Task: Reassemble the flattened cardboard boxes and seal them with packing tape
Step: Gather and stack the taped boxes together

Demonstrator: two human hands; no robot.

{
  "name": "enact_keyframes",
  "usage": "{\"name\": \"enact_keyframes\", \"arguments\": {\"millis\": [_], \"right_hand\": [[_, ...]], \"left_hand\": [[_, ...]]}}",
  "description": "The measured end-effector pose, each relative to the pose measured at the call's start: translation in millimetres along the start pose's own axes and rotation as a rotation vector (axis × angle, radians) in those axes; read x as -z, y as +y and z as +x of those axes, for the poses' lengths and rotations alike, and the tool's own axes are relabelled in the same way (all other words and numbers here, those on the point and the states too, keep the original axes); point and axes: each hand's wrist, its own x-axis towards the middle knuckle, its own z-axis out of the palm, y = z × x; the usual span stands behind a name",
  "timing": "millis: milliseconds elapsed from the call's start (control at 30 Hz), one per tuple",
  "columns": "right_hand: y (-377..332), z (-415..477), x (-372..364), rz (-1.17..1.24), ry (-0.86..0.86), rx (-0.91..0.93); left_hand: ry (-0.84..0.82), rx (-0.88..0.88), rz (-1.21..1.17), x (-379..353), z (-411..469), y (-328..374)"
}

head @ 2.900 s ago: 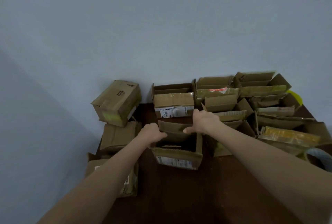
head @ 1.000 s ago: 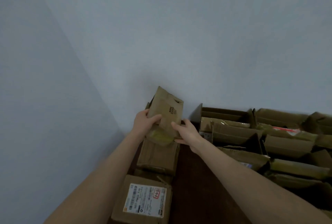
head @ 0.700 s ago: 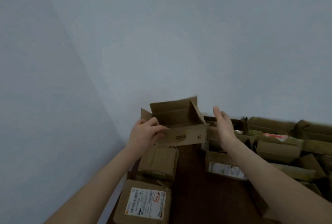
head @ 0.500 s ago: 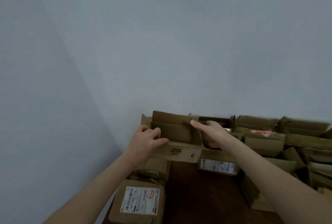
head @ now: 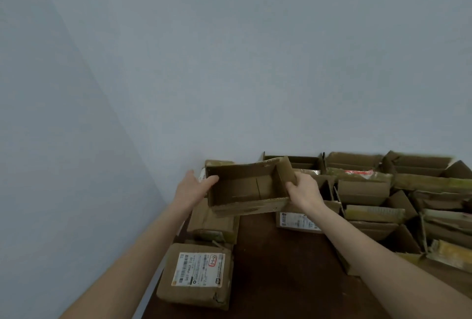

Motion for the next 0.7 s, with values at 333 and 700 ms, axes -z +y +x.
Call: {"name": "enact_keyframes", "arguments": {"millis": [333,700], "right_hand": [[15,-14,25,-0.275,-0.092,-0.080],[17,-32,70,-0.110,-0.519,-0.277]], "left_hand": [[-0.147,0.034,0.004,-18,-17,-16],[-0.378,0.091,0.177,5,-17,25]]}}
